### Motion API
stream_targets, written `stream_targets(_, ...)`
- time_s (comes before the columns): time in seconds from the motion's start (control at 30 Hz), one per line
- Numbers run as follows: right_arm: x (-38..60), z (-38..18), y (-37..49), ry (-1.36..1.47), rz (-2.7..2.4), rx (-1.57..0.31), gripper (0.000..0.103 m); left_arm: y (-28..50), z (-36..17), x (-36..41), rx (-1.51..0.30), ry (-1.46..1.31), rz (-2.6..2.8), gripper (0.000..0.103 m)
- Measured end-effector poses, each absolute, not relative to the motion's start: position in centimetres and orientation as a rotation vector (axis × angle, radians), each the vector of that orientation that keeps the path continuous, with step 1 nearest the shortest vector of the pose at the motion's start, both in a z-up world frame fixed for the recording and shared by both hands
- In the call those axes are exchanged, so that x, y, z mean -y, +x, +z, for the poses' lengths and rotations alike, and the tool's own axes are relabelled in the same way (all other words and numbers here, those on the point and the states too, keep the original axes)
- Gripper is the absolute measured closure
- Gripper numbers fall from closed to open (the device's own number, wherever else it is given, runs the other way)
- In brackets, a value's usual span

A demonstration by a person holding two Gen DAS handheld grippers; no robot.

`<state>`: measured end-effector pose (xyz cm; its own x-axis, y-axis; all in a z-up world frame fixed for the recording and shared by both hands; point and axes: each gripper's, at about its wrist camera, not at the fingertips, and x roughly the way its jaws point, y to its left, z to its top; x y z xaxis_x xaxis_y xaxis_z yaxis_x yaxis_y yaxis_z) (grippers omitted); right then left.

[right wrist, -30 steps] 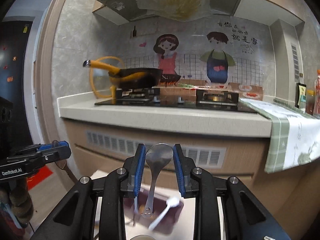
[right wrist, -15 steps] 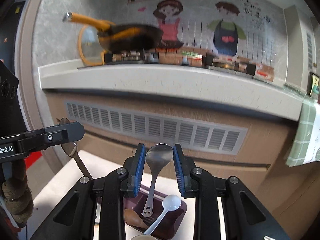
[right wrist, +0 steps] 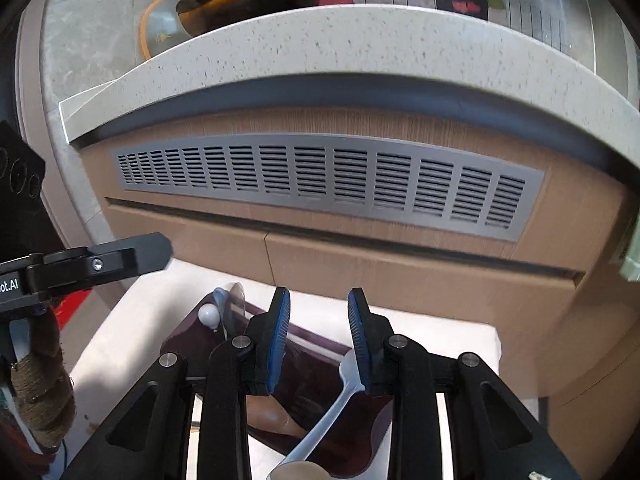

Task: Organize utensils
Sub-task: 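Lower both spoons into the caddy and open both tools, then grasp the black spatula handle with the right tool and lift it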

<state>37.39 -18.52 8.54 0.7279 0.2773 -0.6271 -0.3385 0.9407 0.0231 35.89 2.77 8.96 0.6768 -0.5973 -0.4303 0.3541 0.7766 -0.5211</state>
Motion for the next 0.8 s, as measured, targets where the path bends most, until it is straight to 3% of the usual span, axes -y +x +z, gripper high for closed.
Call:
stream_targets(0.1, 18.8, 9.0, 36.3, -0.099, 0.323, -0.651, 0.074, 33.9, 8.4, -3.6, -0.614, -0.359, -0.499, 0.056)
stream_targets(0.27, 18.0, 10.7, 31.6, -0.125, 0.356, -0.569, 0.073, 30.5, 5.2, -6.0, -0.682, -0.268, -0.364, 0.056)
stream_targets(0.4, 15.0, 9.9, 26.8, -0.171, 0.451, -0.567, 0.067, 27.3, 1.9, -9.4, -0.76, -0.281, -0.214, 0.056)
stream_targets(0.67, 7.7, -2.0, 21.6, -0.196, 0.609, -0.894, 0.068, 19.4, -1.6, -13.2, -0.783, -0.267, 0.06, 0.056)
stream_targets(0.8, 5.2, -4.7, 22.6, -0.184, 0.556, -0.954, 0.068, 17.7, -2.3, -13.9, -0.777, -0.28, 0.064, 0.056)
